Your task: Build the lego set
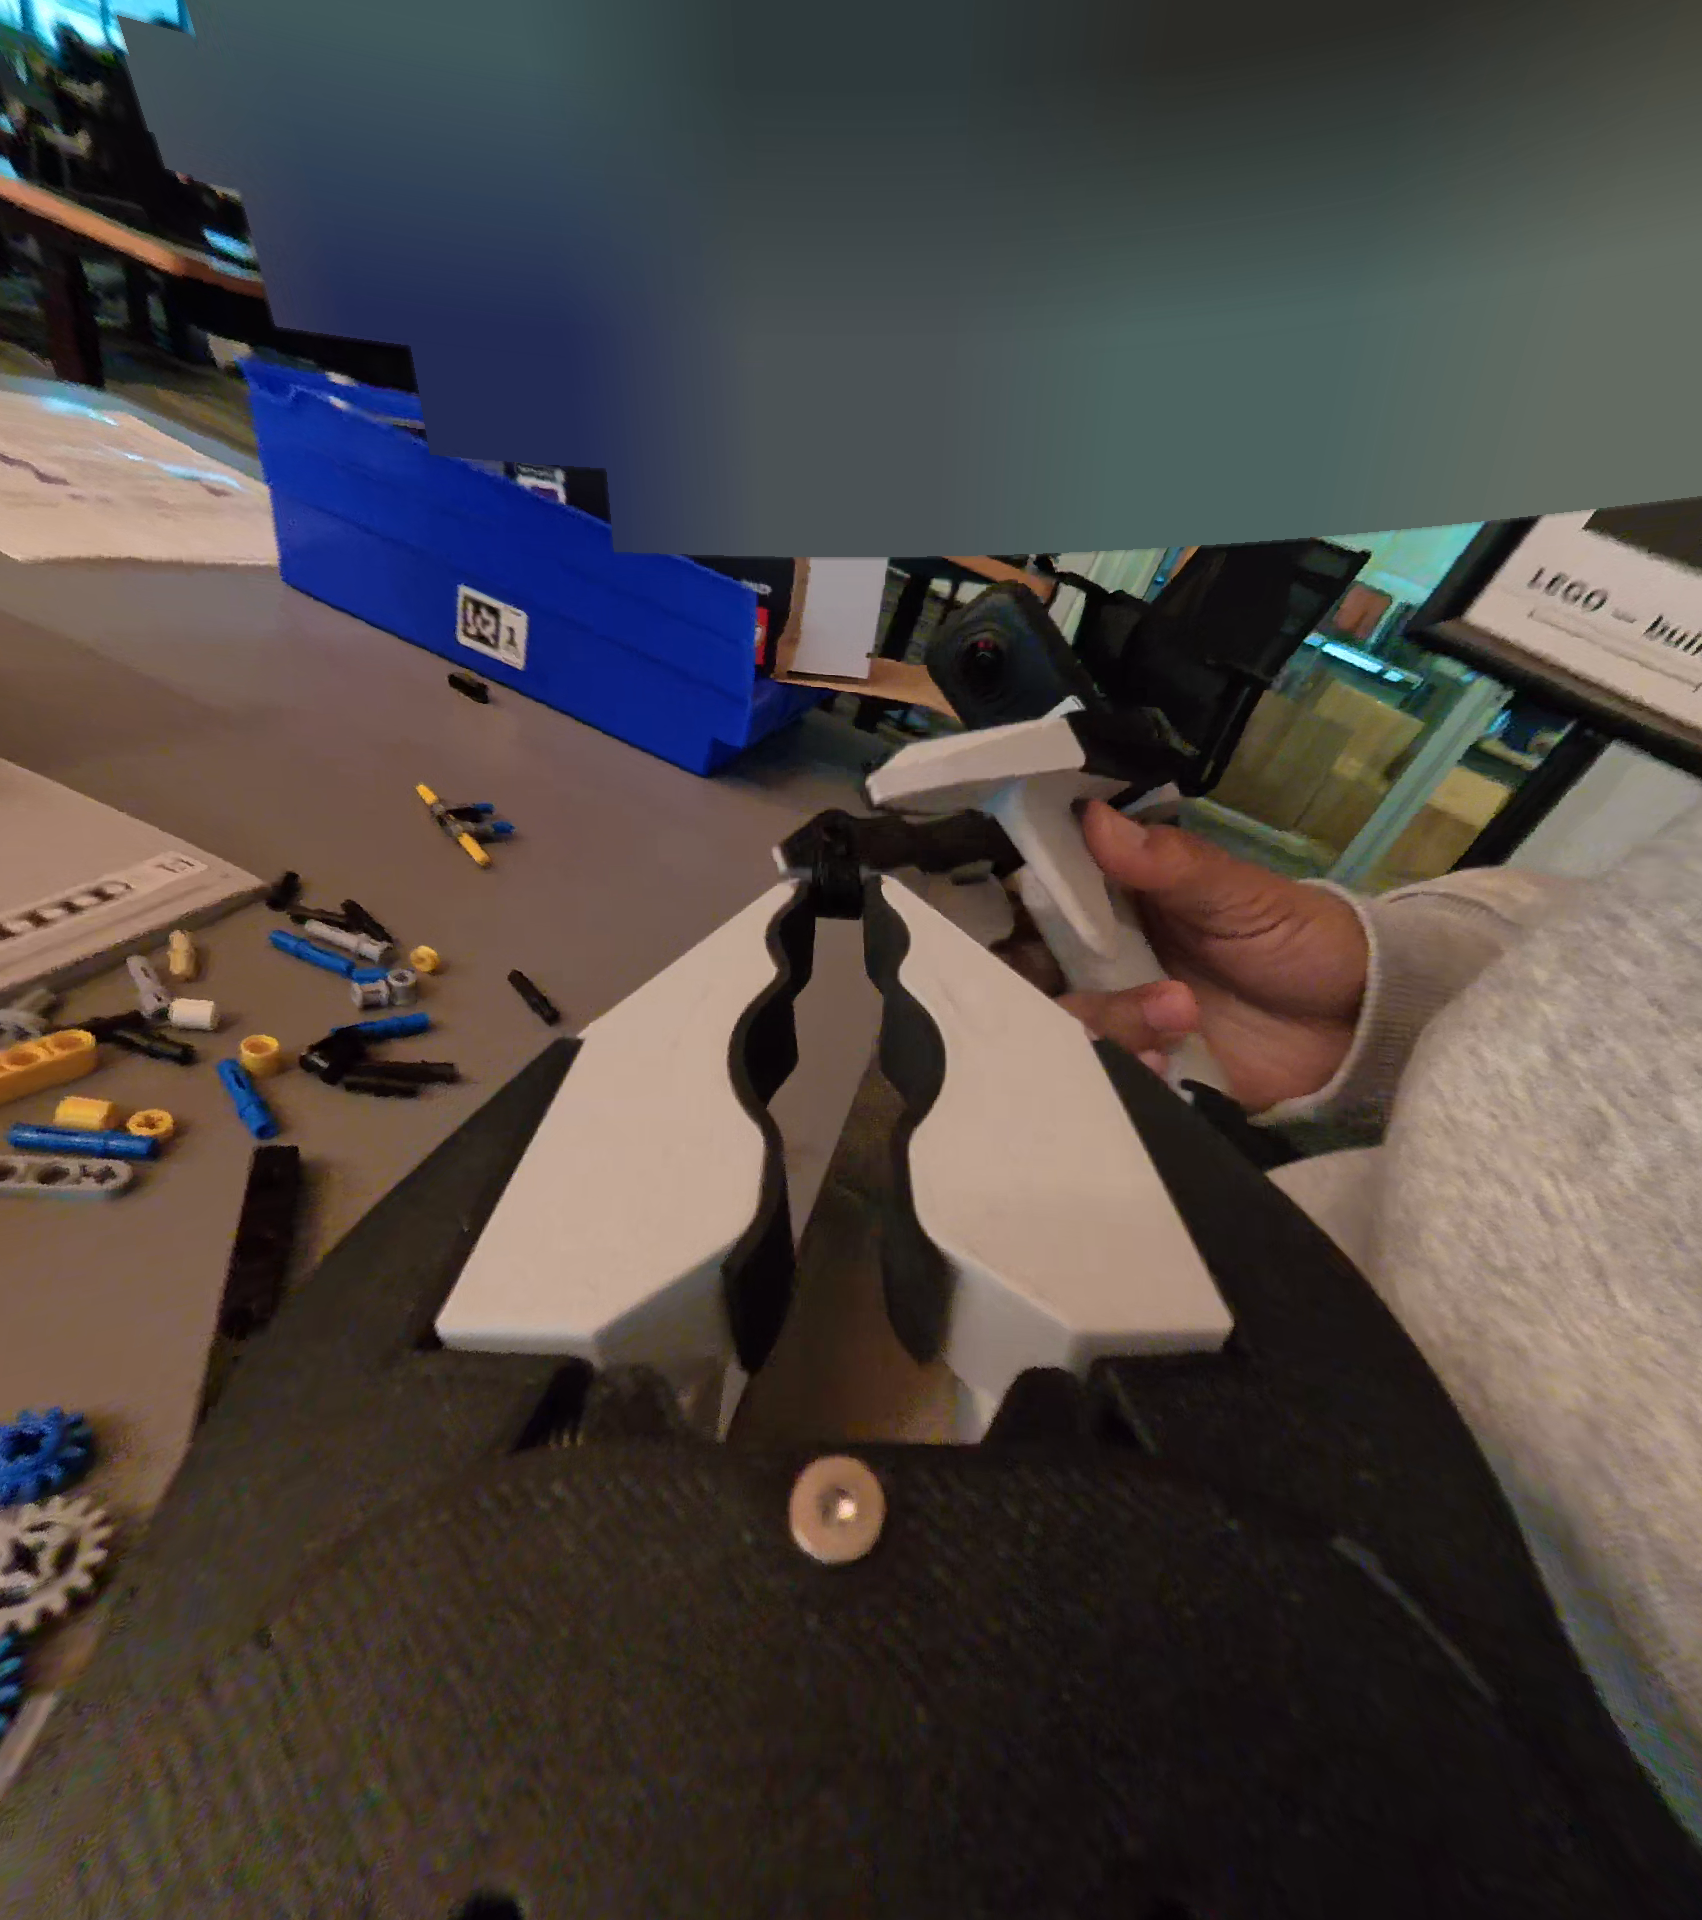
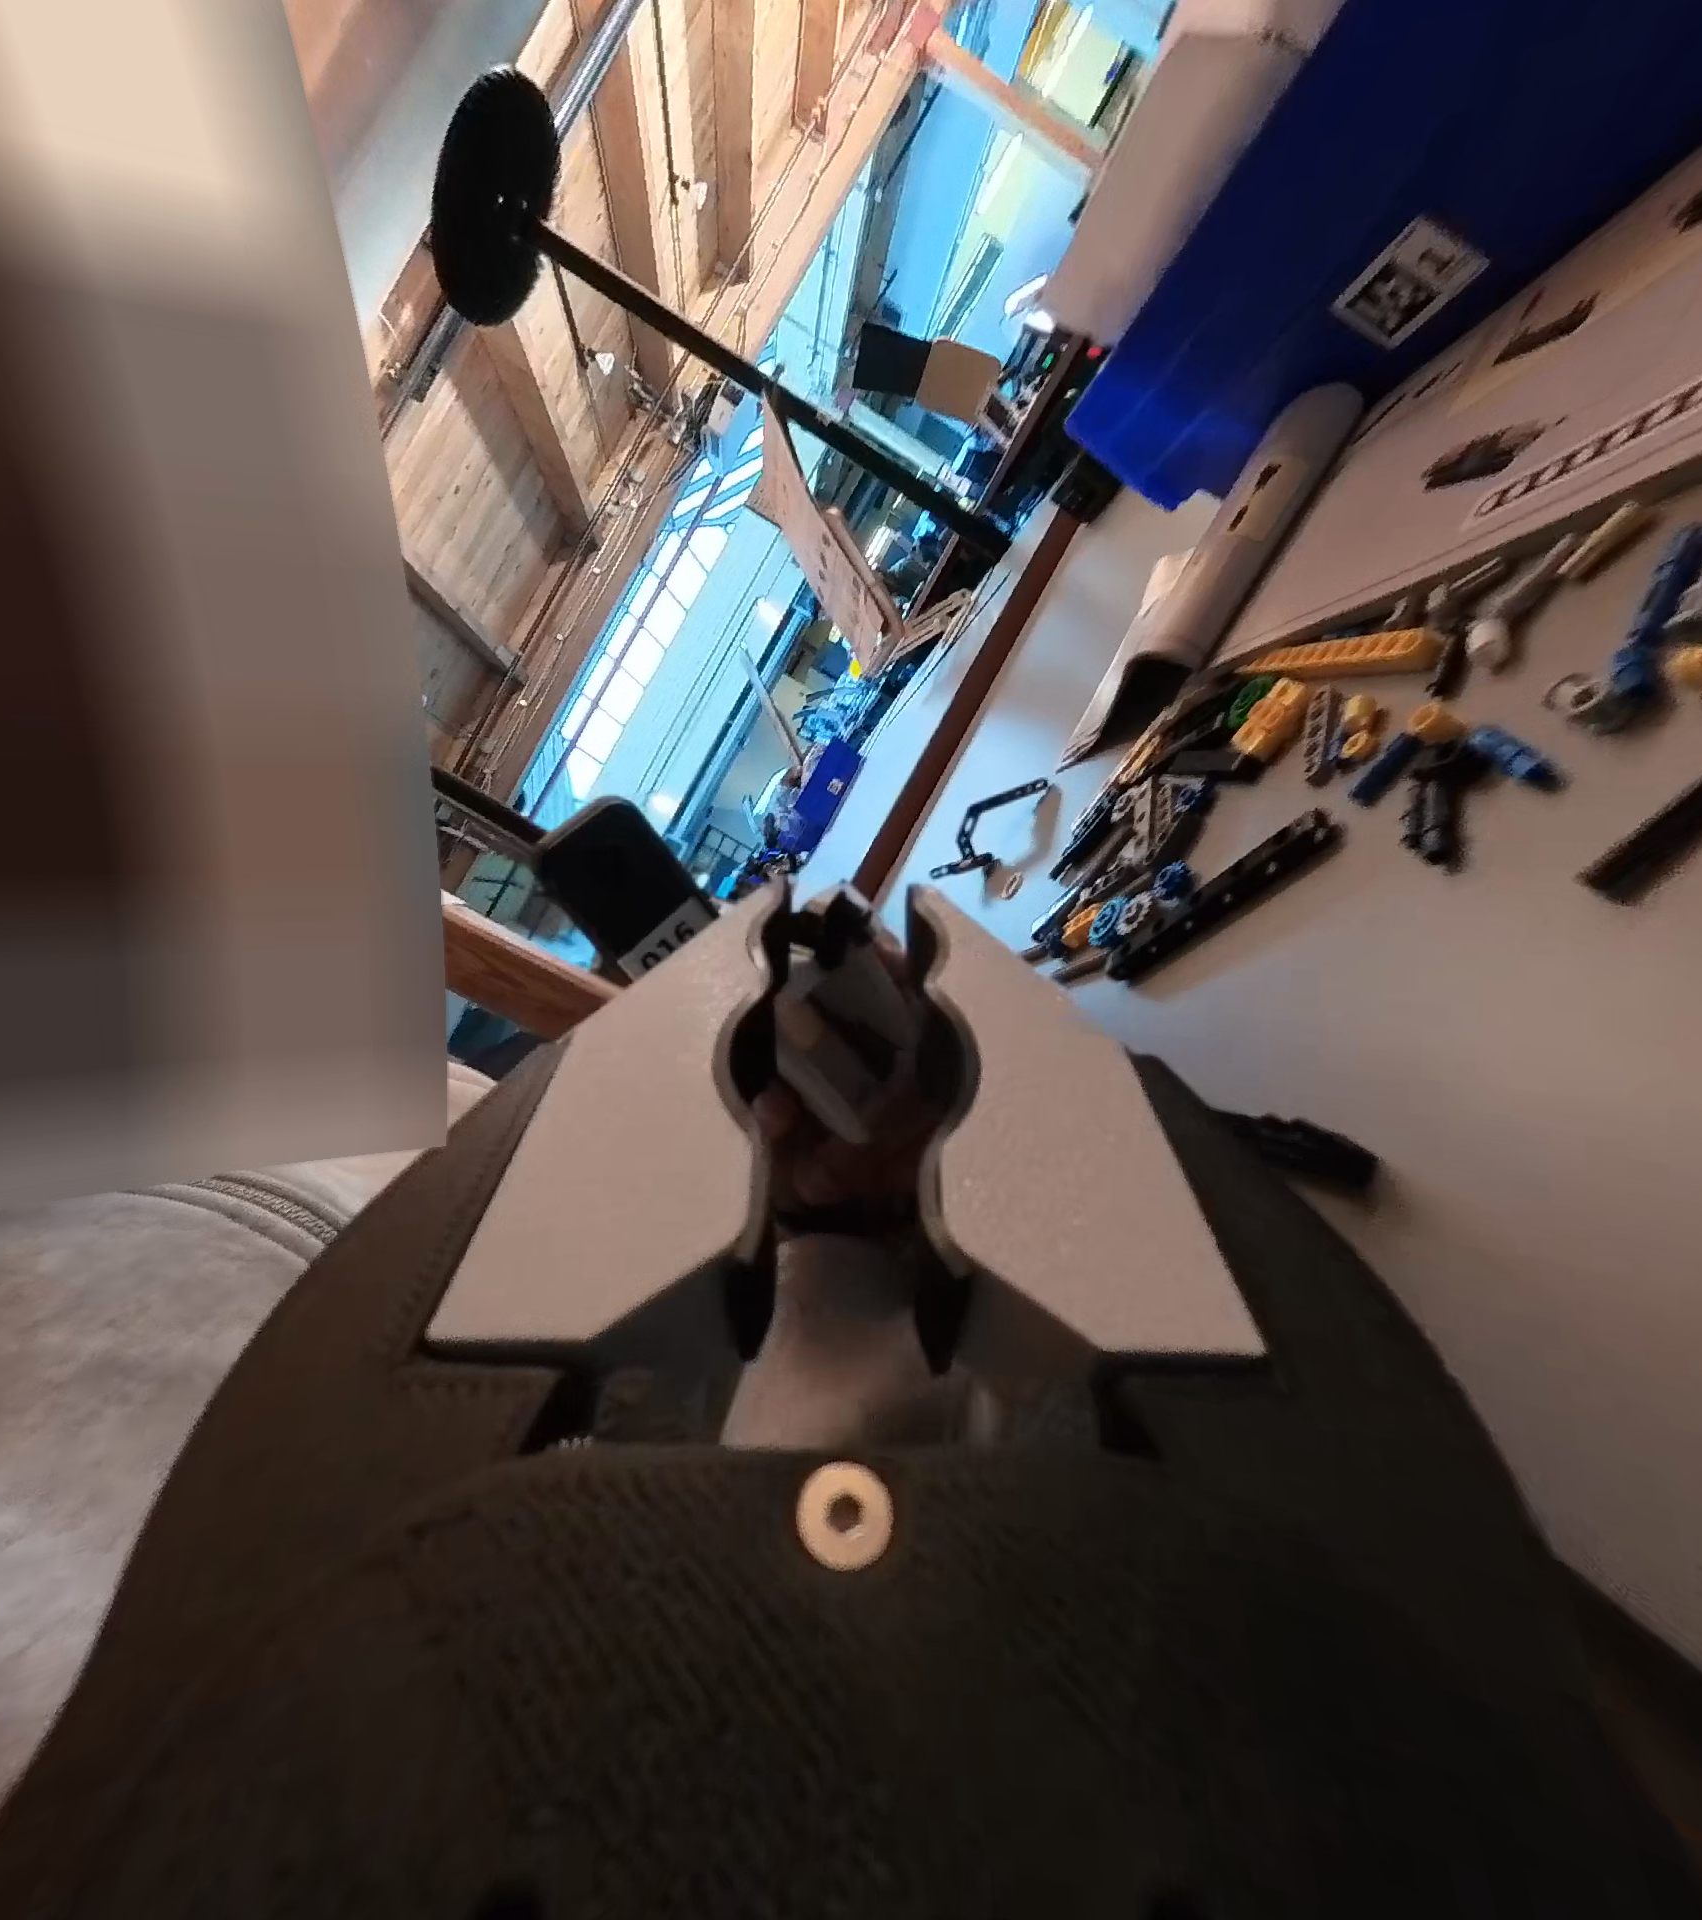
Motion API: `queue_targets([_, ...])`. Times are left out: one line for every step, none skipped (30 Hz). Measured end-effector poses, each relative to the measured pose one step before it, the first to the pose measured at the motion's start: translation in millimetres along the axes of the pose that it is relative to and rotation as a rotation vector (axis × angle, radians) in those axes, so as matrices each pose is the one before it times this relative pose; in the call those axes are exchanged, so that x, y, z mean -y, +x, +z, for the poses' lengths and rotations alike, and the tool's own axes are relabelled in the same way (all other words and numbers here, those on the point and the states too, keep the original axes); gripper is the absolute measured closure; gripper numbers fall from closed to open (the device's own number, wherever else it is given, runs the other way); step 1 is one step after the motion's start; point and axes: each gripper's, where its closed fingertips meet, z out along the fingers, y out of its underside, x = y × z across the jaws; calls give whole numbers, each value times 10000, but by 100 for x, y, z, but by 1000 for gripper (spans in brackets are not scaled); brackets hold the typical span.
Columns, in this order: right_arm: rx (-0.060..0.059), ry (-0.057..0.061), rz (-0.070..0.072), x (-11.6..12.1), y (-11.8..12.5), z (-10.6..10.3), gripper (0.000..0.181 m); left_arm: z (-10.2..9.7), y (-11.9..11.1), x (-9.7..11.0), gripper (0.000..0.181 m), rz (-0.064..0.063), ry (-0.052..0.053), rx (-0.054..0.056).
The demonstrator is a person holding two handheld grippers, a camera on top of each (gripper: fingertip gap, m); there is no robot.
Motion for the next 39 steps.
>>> queue_targets([-101,59,-284,462,90,-284,160,-12,-70,-21,174,-462,2,-159])
queue_targets([-60,-29,-488,352,-95,-226,157,-53,-52,96,174,-482,75,-174])
queue_targets([-60,-141,-637,206,-182,-148,154,-66,-50,118,175,-479,90,-180])
queue_targets([-89,-257,-748,49,-206,-72,151,-82,-70,133,175,-437,90,-167])
queue_targets([-90,-358,-861,-102,-265,-11,149,-72,-103,105,175,-391,70,-136])
queue_targets([-123,-379,-962,-142,-238,47,147,-57,-81,60,175,-369,38,-140])
queue_targets([-193,-349,-995,-107,-151,88,143,-45,-54,28,175,-339,16,-143])
queue_targets([-242,-281,-983,-30,-64,117,137,-32,-30,27,175,-322,28,-139])
queue_targets([-196,-216,-996,27,-93,112,134,-30,24,27,175,-324,32,-169])
queue_targets([-132,-181,-920,40,-149,129,134,-3,31,15,175,-320,28,-165])
queue_targets([-90,-178,-796,16,-156,130,134,-9,7,-7,176,-302,19,-141])
queue_targets([-116,-212,-644,-57,-68,141,134,-9,30,10,176,-266,27,-141])
queue_targets([-116,-239,-469,-139,-11,135,134,-26,21,27,176,-231,35,-126])
queue_targets([-56,-240,-350,-185,-46,131,135,-42,-12,50,176,-189,37,-82])
queue_targets([-48,-228,-247,-201,-10,110,136,-35,-5,35,176,-120,28,-61])
queue_targets([-13,-188,-158,-193,-18,94,137,-22,-2,11,176,-61,11,-38])
queue_targets([27,-90,-52,-57,-36,55,137,-12,-2,-14,176,-24,-12,-17])
queue_targets([31,3,91,61,14,-19,139,9,7,-24,176,14,-18,3])
queue_targets([98,114,237,252,-28,-72,141,20,11,-42,176,59,-22,21])
queue_targets([160,243,329,439,-74,-125,142,28,1,-51,176,104,-30,41])
queue_targets([129,284,389,489,12,-170,145,30,8,-67,176,147,-50,54])
queue_targets([62,235,460,400,144,-190,148,27,9,-78,176,197,-55,64])
queue_targets([18,108,506,190,243,-180,153,31,17,-70,176,257,-53,78])
queue_targets([-93,-101,550,-150,394,-141,158,33,-8,-99,176,289,-73,105])
queue_targets([-100,-288,554,-467,404,-90,162,54,-14,-171,176,303,-122,116])
queue_targets([35,-293,491,-528,183,-8,162,60,-30,-212,176,323,-164,133])
queue_targets([105,-158,361,-401,46,27,161,47,-59,-196,176,334,-159,144])
queue_targets([34,28,274,-207,75,39,158,34,-61,-167,175,318,-139,146])
queue_targets([-4,138,256,-80,100,14,157,23,-22,-133,176,274,-123,105])
queue_targets([72,148,279,-45,-23,36,156,20,1,-106,175,241,-111,80])
queue_targets([125,87,327,-123,-88,42,156,5,35,-124,175,246,-113,50])
queue_targets([120,-11,355,-208,-65,24,155,4,64,-155,175,247,-125,27])
queue_targets([105,-20,311,-212,-39,-16,154,0,-45,-138,175,240,-113,105])
queue_targets([35,-3,304,-201,50,-41,152,-15,-167,-106,175,251,-65,200])
queue_targets([22,47,317,-142,65,-45,147,-29,-120,-65,175,246,-19,180])
queue_targets([55,110,313,-67,-14,-19,145,8,-64,-82,175,202,-22,143])
queue_targets([32,101,257,-71,6,12,143,44,84,-165,175,158,-75,32])
queue_targets([-14,35,135,-124,46,31,143,93,170,-249,175,86,-135,-48])
queue_targets([-46,-32,40,-181,84,35,143,89,163,-229,175,45,-124,-62])
